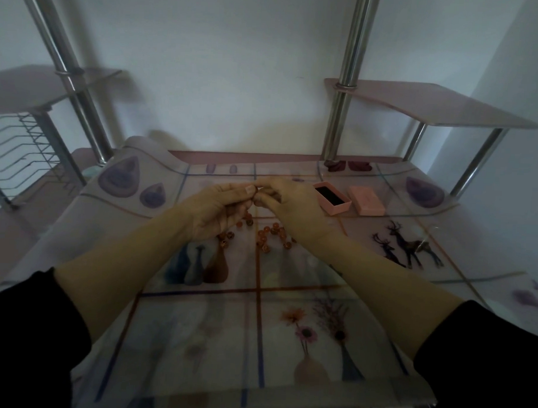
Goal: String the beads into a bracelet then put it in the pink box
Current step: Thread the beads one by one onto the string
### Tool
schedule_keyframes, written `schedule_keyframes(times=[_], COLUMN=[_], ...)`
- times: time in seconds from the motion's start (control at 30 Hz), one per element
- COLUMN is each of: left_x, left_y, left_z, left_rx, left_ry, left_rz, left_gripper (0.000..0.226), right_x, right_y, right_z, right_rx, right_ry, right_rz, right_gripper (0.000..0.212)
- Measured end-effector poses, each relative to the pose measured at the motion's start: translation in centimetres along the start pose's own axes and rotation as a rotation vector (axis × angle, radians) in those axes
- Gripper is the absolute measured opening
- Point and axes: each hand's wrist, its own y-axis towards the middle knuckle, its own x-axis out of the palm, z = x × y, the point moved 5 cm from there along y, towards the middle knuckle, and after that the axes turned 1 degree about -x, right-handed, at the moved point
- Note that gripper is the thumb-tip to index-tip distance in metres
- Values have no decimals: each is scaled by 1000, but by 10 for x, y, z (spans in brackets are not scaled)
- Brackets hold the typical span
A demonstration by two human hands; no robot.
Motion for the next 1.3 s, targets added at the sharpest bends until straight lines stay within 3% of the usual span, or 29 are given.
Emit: schedule_keyframes(times=[0.37, 0.5, 0.63, 0.97, 1.1, 1.17, 1.3], left_x=[1, 0, 0, 15, 24, 28, 33], left_y=[1, 3, 5, 4, 4, 5, 5], left_z=[2, 6, 15, 31, 41, 45, 51], left_rx=[-7, 68, 136, 187, 210, 218, 217], left_ry=[44, 182, 158, -42, -17, 1, 54], left_rz=[58, 142, 190, 122, 89, 76, 92], left_gripper=[16, 16, 13, 9, 12, 11, 9], right_x=[3, 3, 0, -3, -9, -12, -15], right_y=[2, 8, 9, 9, 13, 16, 23], right_z=[11, 17, 26, 42, 45, 43, 29], right_rx=[104, 157, 210, 307, 339, 397, 596], right_ry=[62, 2, -56, -175, -194, -86, 464], right_rz=[-32, -51, -99, -307, -295, -267, -170], right_gripper=[19, 15, 14, 15, 22, 26, 25])
